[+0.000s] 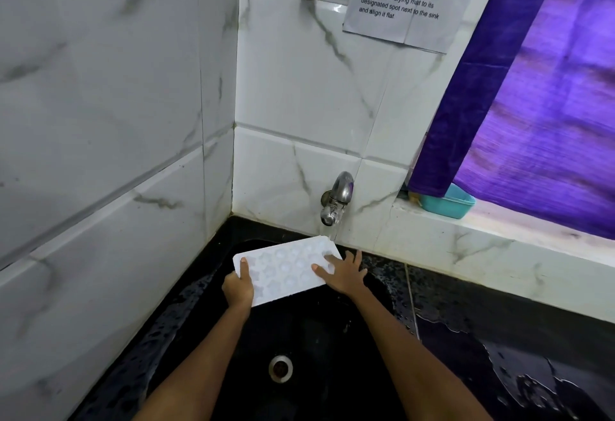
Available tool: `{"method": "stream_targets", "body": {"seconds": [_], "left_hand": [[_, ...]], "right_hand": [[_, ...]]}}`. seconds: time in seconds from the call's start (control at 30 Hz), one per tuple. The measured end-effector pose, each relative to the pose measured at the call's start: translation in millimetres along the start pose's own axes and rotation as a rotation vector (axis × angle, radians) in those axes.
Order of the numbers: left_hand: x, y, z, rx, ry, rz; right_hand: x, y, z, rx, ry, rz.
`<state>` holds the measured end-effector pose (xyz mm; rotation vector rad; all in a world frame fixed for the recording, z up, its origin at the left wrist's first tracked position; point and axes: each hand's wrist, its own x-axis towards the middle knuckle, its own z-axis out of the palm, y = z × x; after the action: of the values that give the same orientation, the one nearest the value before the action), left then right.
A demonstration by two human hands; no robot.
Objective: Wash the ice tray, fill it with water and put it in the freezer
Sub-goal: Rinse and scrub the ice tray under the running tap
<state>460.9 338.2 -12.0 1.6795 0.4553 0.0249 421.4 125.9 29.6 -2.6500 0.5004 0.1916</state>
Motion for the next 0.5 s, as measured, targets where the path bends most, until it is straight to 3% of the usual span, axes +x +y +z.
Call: {"method": "stream_targets", "body": {"seconds": [0.4, 0.5], "left_hand": [[6.9, 5.4, -16.0, -0.017, -0.011, 0.008], [5.5, 8.1, -15.6, -0.056, -0.002, -0.007]], "right_hand": [[-0.7, -5.4, -5.3, -0.126, 0.048, -0.06], [-0.8, -10.7, -5.3, -0.131, -0.011, -0.097]]}}
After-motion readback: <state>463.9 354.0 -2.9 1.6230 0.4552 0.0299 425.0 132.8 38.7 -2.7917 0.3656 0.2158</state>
